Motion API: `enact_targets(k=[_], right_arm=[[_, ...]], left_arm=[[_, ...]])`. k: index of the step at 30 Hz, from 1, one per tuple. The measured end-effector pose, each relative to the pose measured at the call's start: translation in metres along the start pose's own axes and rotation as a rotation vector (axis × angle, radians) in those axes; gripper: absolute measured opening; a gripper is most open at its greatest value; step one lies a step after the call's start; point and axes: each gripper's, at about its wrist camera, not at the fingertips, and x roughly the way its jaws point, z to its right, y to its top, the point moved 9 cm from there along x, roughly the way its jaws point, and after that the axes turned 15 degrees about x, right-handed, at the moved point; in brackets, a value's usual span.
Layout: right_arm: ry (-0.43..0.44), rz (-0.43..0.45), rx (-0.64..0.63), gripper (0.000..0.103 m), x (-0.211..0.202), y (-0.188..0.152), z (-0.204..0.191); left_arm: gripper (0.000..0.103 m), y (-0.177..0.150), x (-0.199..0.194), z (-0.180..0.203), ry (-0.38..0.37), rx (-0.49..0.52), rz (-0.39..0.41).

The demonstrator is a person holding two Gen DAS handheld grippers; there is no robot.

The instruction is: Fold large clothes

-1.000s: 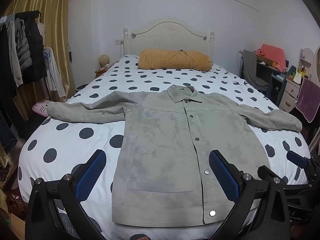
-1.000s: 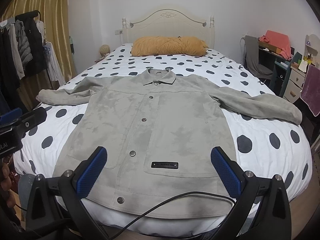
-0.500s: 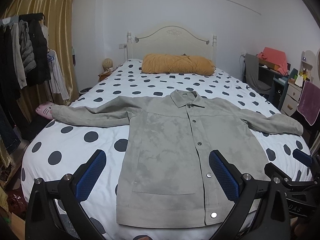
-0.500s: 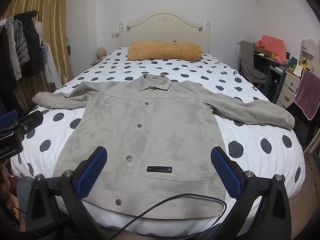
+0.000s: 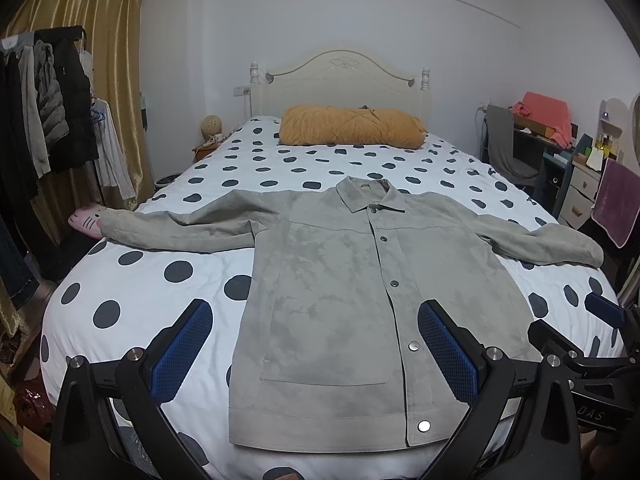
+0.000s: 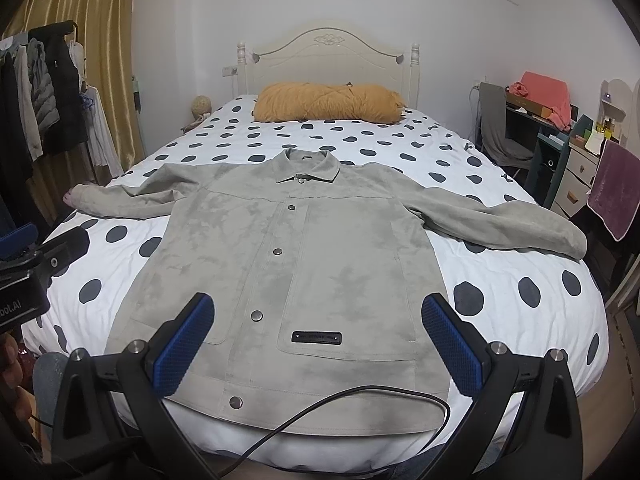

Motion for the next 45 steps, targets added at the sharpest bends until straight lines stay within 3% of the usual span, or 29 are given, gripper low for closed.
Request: enact_targets(k=[45], right_arm=[[0.001,0.000,-0.005,0.103,-0.0025,-0.0003,-0.0019]], left_arm=[[0.103,0.0003,0.0004,0.0060,-0.006,-0.001,-0.003]])
